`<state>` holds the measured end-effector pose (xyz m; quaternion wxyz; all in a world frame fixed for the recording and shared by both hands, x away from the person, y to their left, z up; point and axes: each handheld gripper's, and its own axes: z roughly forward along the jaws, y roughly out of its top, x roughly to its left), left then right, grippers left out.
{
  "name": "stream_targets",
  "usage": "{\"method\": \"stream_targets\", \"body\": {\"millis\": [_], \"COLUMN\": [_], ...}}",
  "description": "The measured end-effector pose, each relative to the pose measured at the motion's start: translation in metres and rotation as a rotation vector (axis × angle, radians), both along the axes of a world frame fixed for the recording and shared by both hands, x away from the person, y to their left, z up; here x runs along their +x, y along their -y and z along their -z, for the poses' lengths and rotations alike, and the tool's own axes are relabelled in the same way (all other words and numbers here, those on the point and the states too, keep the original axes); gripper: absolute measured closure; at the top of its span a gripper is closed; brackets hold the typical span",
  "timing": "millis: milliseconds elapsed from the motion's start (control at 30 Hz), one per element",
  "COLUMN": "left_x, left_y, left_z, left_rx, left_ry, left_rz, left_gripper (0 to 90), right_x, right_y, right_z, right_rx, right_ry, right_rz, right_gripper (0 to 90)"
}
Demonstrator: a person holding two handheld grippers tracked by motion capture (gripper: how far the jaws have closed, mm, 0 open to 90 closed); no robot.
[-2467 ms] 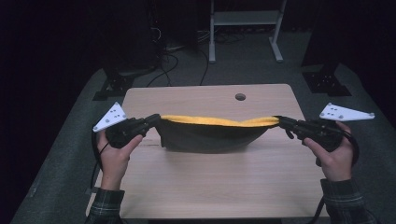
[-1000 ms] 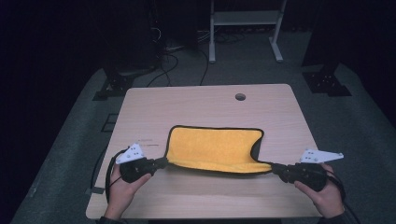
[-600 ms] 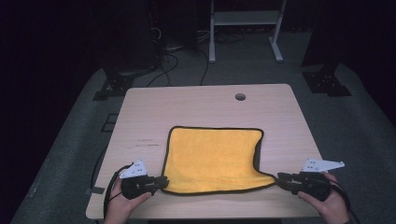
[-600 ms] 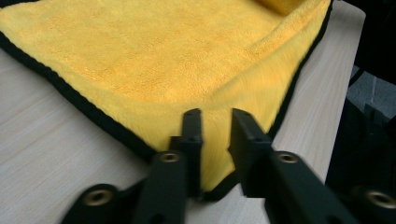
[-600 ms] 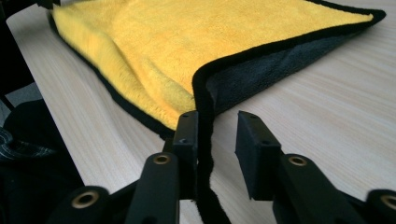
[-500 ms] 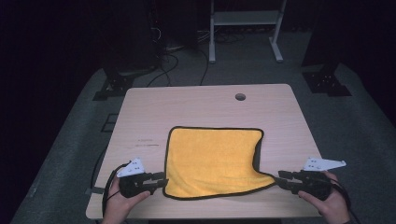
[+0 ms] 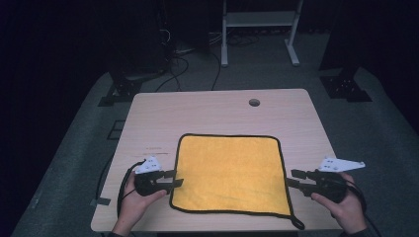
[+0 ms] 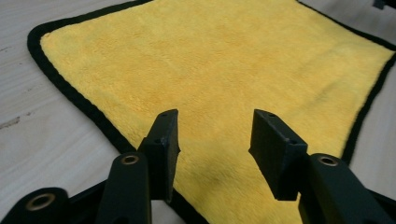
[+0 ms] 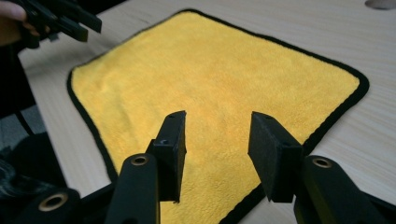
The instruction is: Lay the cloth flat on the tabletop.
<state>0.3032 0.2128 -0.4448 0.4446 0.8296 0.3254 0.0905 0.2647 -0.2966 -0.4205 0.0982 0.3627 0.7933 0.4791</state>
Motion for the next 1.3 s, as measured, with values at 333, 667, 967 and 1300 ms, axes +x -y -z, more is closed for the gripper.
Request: {"method": "stream_targets", "body": {"millis": [333,667,967,1300], "left_x": [0.028,0.022,0.003,0.02], "left_y": [0.018,0.02,0.011,-0.009], "left_z": [0.012,0.023,0.023,0.02], "left_rx": [0.153,0.264,0.259,0.172], "left_ry": [0.012,0.011,0.009,0.026], "left_rz": [-0.045,-0.043,-0.075,-0.184], "left_gripper": [44.5,47.1,42.4,32.9], "right_x": [0.038,0.048,0.052,0.06], "right_y": [-0.017,-0.023,-0.012,0.017], "right_z": [0.028,0.036,0.041,0.049], "right_rx": [-0.142,-0.195,-0.218,-0.23], "right_ry": [0.005,0.008,0.028,-0.007], "right_rz": [0.039,0.047,0.099,0.231], "right_gripper": [49.9,49.7,41.9,39.8]}}
